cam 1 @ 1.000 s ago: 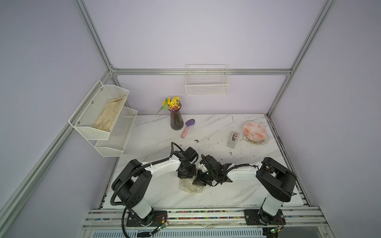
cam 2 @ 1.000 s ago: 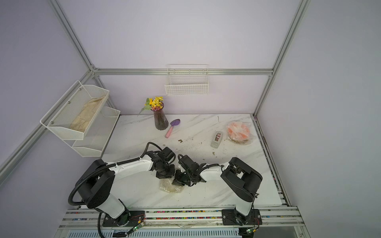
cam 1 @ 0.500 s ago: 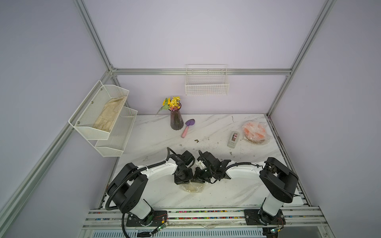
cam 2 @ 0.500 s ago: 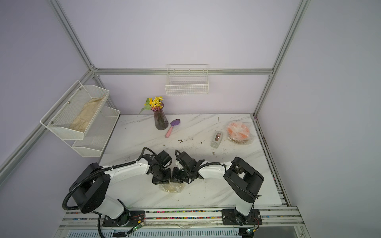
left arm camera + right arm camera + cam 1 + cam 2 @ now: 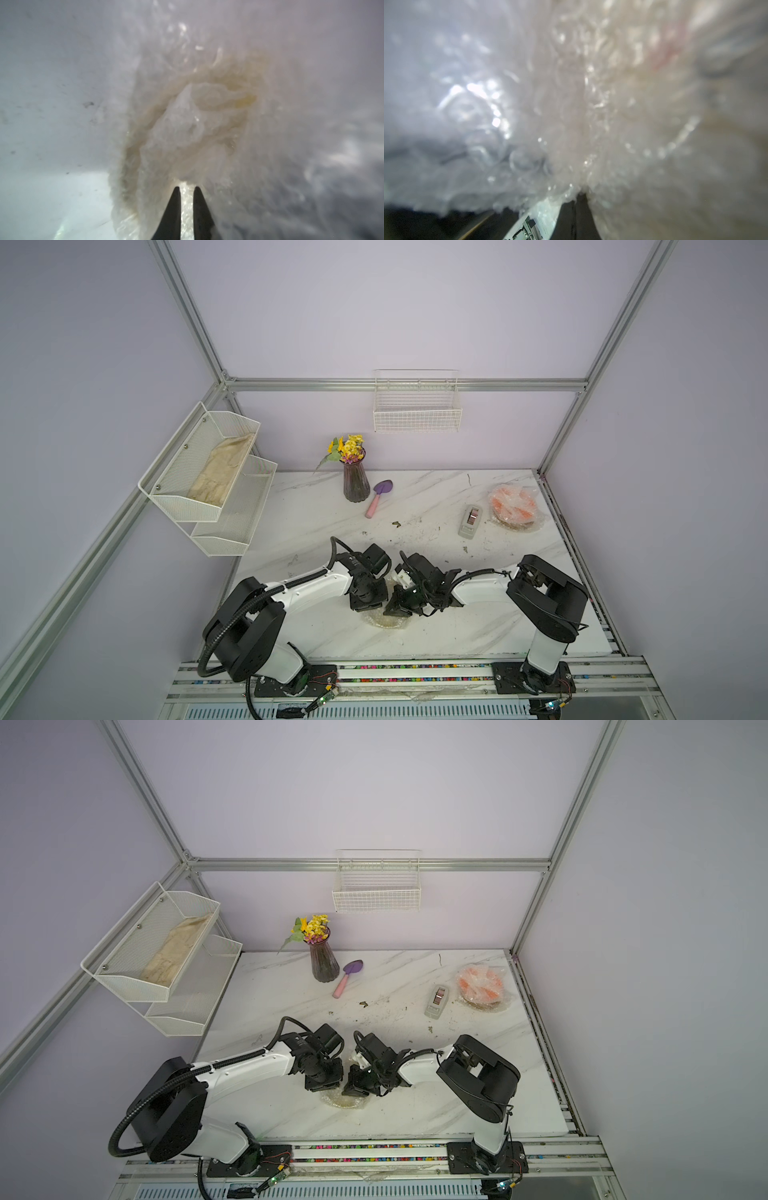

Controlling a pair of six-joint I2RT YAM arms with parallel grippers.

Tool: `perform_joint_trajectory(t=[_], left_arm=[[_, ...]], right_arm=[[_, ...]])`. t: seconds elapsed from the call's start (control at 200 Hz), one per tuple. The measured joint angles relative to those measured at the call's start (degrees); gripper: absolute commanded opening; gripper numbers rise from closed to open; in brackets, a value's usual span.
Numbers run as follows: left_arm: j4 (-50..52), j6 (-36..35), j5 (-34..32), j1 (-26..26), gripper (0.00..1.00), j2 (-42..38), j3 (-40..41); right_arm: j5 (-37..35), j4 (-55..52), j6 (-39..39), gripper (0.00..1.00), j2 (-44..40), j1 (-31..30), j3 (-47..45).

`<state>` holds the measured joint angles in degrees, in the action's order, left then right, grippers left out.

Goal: Wrap dinner plates in bubble wrap
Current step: Wrap the plate in the bubble wrap.

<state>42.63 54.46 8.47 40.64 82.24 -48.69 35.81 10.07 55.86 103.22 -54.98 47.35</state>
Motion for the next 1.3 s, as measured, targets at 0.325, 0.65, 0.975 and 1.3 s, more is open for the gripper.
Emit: perform_joint_trajectory(t=[0.325,0.65,0.975,1.3], left_arm=[[-5.79,1.2,1.42,0.0,0.19,-2.56,-2.08],[-6.16,1.73,-0.26,0.11,0.14,8.37,-2.99],[-7.52,2.1,-0.17,0.26,0.13,8.35,-1.77],[-8.04,2.21,0.09,0.26,0.12,8.35,-1.53]], right_arm=[[-0.35,1.46,0.5,0.0,-0.2,-0.02,-0.79],[-1.92,-1.2,0.39,0.04,-2.82,-0.46,-1.84],[-6.73,-19.1,-2.05,0.2,-9.27,-0.7,5.35],[-8.74,-14.73,0.52,0.21,-5.2,-0.66,3.63]])
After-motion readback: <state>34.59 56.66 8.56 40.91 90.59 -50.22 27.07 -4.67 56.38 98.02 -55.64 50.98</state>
